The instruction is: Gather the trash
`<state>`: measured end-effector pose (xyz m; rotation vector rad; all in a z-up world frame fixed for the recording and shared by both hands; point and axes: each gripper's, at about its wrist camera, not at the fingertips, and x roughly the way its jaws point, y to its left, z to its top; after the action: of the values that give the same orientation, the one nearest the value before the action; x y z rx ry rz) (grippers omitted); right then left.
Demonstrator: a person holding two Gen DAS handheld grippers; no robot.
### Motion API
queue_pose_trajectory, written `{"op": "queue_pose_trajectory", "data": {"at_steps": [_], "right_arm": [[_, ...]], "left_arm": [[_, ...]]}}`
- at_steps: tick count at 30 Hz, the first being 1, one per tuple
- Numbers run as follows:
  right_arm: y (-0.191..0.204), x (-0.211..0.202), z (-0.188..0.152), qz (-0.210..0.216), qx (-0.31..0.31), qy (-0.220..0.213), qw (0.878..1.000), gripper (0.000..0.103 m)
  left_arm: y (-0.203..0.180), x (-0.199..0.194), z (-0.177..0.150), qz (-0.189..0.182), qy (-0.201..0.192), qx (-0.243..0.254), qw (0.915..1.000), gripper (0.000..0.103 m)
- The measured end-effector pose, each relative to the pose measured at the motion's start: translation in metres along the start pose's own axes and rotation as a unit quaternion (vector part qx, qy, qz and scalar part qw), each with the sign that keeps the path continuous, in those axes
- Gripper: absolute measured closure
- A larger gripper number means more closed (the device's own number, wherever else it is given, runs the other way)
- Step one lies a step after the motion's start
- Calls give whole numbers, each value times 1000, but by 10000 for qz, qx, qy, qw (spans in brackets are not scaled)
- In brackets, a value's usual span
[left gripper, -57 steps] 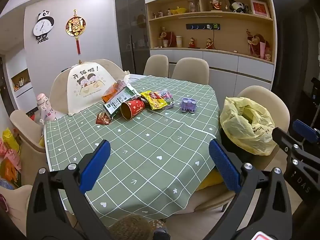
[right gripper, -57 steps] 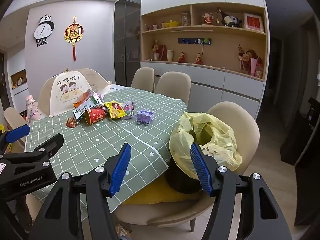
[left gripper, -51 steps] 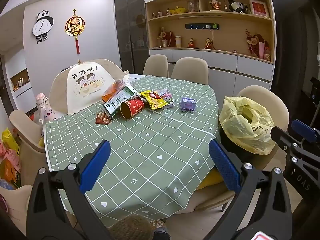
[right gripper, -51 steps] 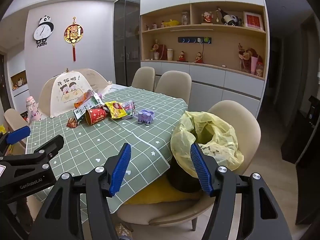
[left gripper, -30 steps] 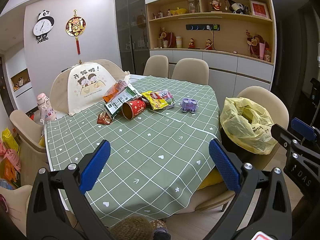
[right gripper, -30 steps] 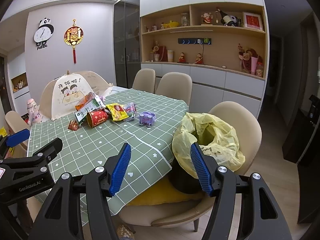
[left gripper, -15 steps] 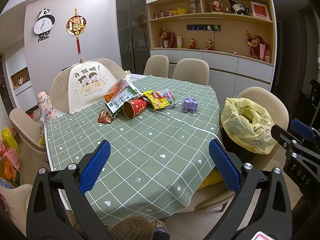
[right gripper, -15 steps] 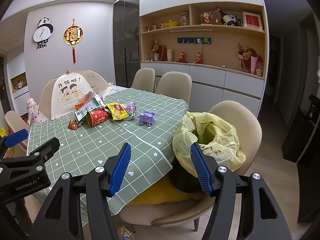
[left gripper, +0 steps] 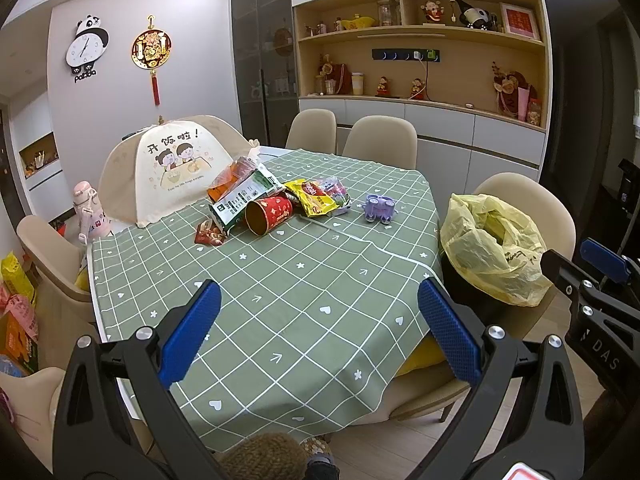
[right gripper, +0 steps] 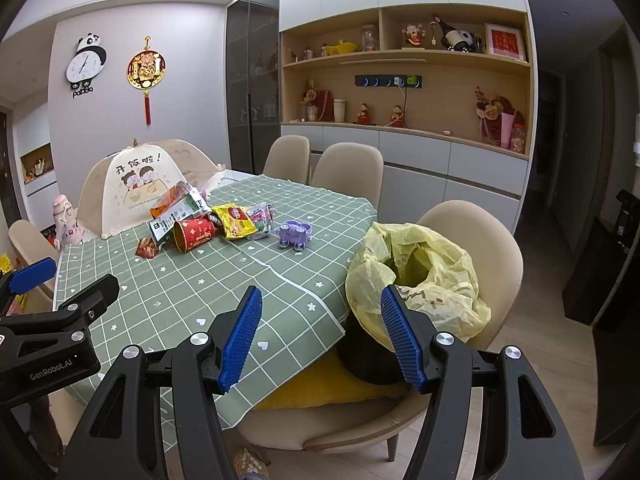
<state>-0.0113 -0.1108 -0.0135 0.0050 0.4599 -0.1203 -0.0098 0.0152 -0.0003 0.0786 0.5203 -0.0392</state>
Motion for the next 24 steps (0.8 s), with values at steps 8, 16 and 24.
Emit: {"op": "queue_pose_trajectory", "data": {"at_steps": [8, 16, 24], "right_arm": [[0, 0, 0, -8, -5, -2, 10000, 44], [0, 0, -2, -23, 5, 3, 10000, 44], [0, -1, -2, -20, 6, 0, 10000, 44]], "left_arm": [[1, 1, -2, -16, 15, -14, 10000, 8], [1, 4, -2, -61, 54, -20, 10000, 8], [-1, 5, -2, -55, 73, -20, 10000, 8]]}}
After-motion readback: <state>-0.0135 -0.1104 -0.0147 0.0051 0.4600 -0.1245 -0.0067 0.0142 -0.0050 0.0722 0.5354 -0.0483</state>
